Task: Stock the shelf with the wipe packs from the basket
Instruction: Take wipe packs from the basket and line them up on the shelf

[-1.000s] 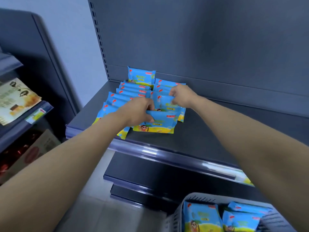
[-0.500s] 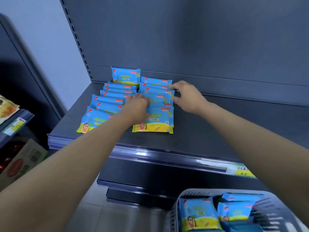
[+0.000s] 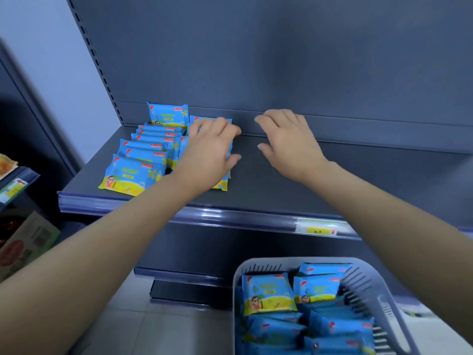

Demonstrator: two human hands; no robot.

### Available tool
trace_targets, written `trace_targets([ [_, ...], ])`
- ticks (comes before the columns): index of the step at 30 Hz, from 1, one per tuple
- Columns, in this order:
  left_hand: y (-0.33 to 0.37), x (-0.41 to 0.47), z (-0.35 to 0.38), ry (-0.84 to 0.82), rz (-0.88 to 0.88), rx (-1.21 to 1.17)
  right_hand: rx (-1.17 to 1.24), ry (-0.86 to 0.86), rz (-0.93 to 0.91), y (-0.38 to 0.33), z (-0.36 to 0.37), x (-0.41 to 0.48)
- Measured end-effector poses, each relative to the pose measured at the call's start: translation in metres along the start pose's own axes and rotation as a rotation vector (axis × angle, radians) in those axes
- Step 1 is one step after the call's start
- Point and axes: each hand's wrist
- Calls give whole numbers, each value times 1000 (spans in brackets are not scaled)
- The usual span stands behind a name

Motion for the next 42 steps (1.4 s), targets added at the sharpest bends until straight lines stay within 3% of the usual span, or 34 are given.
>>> trace_targets([
  [7, 85, -30, -34, 173, 97, 15, -119, 105, -45, 10, -50, -82],
  [12, 131, -72, -20, 105, 141, -26, -86, 112, -65, 13, -48, -153],
  [15, 150, -111, 9, -42, 143, -49, -20, -19, -71, 10, -26, -199],
  [24, 155, -223, 108, -757, -22, -106, 175, -746, -247, 6, 66, -308],
  [30, 155, -260, 141, -1048, -111, -44, 291, -1113, -248, -9, 109, -347],
  [35, 162, -278, 159, -1193, -133, 35, 280, -1149, -276, -15, 128, -358],
  [42, 167, -288, 170, -1273, -211, 20, 243, -1220, -323, -20, 136, -361],
])
Point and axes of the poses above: each hand's wrist, its own x-axis towards the middle knuckle, its own z-axis out of the palm, y = z × x, and after that the axes turned 7 degrees about -z, right-handed
